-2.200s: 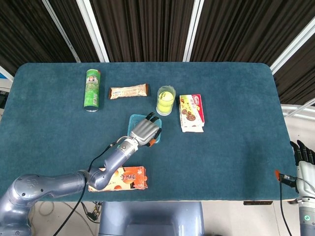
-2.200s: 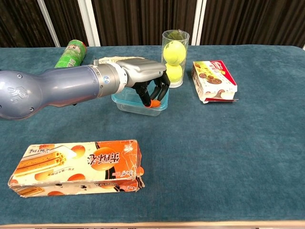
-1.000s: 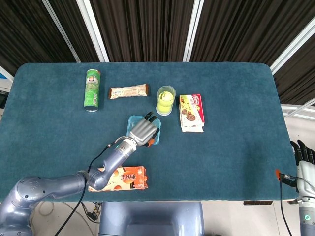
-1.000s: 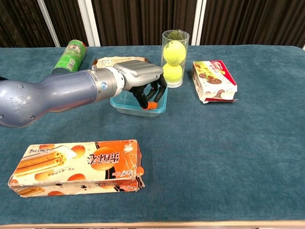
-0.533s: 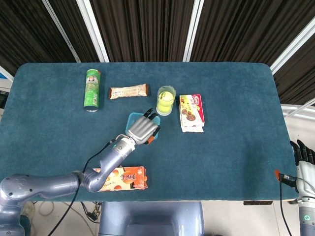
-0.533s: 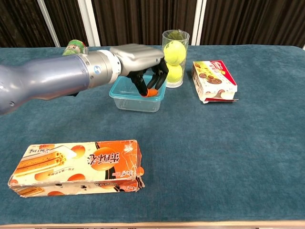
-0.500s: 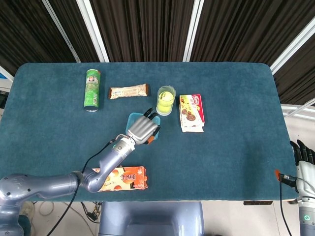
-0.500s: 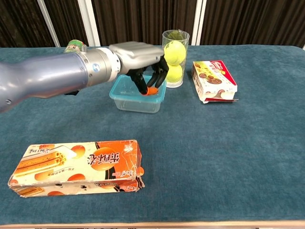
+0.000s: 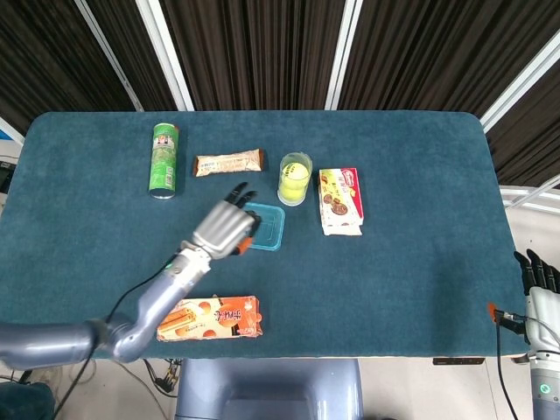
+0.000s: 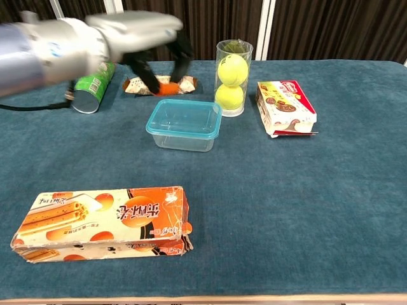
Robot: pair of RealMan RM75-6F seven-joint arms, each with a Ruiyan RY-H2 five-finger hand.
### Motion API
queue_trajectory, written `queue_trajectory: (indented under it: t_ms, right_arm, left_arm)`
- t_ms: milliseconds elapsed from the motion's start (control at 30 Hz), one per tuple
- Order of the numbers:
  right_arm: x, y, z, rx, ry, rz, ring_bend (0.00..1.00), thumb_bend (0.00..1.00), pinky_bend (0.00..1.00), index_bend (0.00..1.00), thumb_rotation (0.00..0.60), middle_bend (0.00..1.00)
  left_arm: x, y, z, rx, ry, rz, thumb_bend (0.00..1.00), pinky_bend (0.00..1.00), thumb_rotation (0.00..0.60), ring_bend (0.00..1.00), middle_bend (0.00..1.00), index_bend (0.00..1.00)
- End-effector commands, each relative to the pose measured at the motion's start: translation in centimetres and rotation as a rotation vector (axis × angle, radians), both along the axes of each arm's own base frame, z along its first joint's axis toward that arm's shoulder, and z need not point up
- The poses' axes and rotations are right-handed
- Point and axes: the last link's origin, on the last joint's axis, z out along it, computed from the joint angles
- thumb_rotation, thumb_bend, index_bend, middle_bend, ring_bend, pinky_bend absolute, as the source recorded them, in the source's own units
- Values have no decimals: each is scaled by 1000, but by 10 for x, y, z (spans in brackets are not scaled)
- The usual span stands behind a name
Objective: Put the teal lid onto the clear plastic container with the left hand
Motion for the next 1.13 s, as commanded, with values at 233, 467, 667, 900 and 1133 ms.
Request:
queue_trajectory:
  t_ms: [233,467,667,900,1133]
  right_arm:
    - [1,2,0,8,23,21,0,291,0,101,600,0]
    - [3,2,-1,31,43,48,0,292,0,100,600,0]
    - [5,2,-1,55,37,85,0,291,0,100,600,0]
    - [6,1,-3,75,32,125,0,292,0,101,600,0]
    - [6,1,-3,74,34,128,0,291,0,100,600,0]
  left_arm:
    - [-105,-58,91,234,39,156,336,0,600,0,54,151]
    - [-179,-119,120,322,-5,309,259,0,600,0,16,78]
    - [-231,-155,127,311,-37,457,241,0,600,0,9,68]
    - [-250,-162,121,312,-76,477,241,0,600,0,0,68]
    - [-250,-157,127,362,-139,389,241,0,600,0,0,68]
